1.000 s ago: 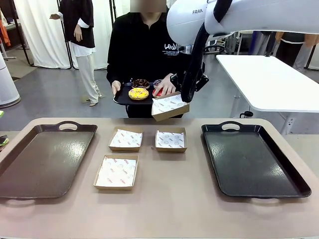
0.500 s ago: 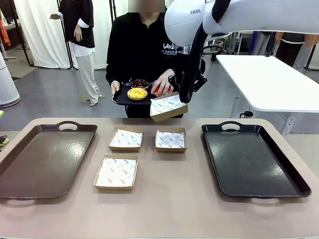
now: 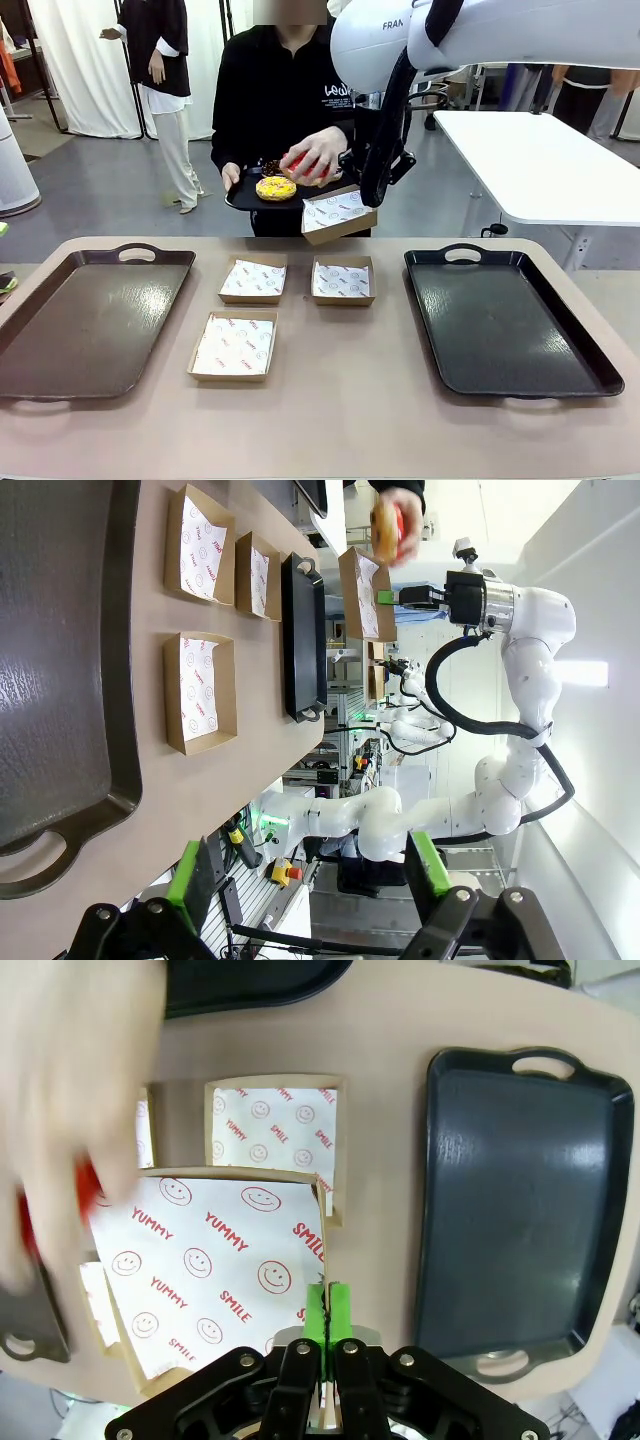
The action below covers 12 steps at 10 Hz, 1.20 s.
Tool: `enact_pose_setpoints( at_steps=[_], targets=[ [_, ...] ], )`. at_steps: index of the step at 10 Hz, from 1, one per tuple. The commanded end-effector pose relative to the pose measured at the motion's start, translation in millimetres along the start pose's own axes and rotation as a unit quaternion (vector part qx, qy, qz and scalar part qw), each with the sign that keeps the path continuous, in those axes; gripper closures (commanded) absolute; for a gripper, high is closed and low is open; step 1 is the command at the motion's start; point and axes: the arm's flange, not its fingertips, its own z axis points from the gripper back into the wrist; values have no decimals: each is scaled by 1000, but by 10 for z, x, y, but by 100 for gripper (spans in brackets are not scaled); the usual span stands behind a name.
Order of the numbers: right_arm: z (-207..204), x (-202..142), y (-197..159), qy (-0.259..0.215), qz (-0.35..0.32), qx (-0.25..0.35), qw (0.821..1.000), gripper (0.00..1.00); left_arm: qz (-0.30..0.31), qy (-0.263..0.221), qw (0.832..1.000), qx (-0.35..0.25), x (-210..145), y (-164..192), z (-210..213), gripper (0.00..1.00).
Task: Individually package the donuts and arrange them on the tray.
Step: Place the picked Paper togo box on the Handle tray while simultaneously picking up another Paper togo box from the table with the other hand.
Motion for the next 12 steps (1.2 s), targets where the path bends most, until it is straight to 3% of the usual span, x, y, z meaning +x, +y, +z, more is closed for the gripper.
enact_pose_setpoints(
  at_steps=[1,12],
  targets=[
    [11,-9,-22,1,1,1,1000,100,-4,-3,1000,-10,1,-9,17,0],
    [11,-9,-22,1,1,1,1000,100,-4,-3,1000,-10,1,-9,17,0]
  ],
)
